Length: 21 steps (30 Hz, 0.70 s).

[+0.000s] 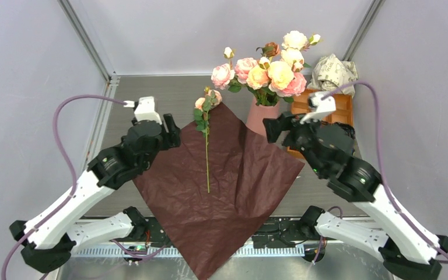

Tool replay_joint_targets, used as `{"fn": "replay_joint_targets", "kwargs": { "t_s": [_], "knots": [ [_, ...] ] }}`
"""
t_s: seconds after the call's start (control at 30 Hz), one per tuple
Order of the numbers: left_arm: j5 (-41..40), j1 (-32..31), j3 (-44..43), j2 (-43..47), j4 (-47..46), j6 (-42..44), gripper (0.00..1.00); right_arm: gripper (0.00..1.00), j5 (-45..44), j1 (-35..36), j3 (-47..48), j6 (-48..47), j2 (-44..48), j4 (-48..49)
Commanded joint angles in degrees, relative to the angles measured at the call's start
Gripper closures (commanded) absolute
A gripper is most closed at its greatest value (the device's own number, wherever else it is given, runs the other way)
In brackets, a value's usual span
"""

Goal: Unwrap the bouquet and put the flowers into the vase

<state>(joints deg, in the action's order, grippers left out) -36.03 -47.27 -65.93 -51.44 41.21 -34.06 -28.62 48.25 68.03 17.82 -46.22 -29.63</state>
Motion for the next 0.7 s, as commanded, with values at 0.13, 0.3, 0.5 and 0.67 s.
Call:
{"fn": "replay_joint_targets", "kwargs": {
  "t_s": [0.13, 0.3, 0.5, 0.67],
  "knots": [
    [5.37, -0.11, -3.84, -14.89, -9.05, -0.19, 0.29, 0.14, 14.2, 0.17, 4.0, 6.49, 14.73, -3.62],
    [11.17, 4.0, -15.2, -31.71, -5.27, 0.54, 0.28, 0.12, 12.74, 0.13, 5.95, 8.01, 21.76, -6.88],
    [20.37, 14.44, -30.02, -50.52, -0.84, -1.71, 0.34, 0.12, 8.91, 0.15, 6.13, 7.76, 27.08, -12.14],
    [16.54, 17.03, -47.46, -66.88, 8.88, -0.72, 0.3, 0.09, 5.11, 0.13, 5.6, 6.25, 30.01, -13.95]
  ]
}}
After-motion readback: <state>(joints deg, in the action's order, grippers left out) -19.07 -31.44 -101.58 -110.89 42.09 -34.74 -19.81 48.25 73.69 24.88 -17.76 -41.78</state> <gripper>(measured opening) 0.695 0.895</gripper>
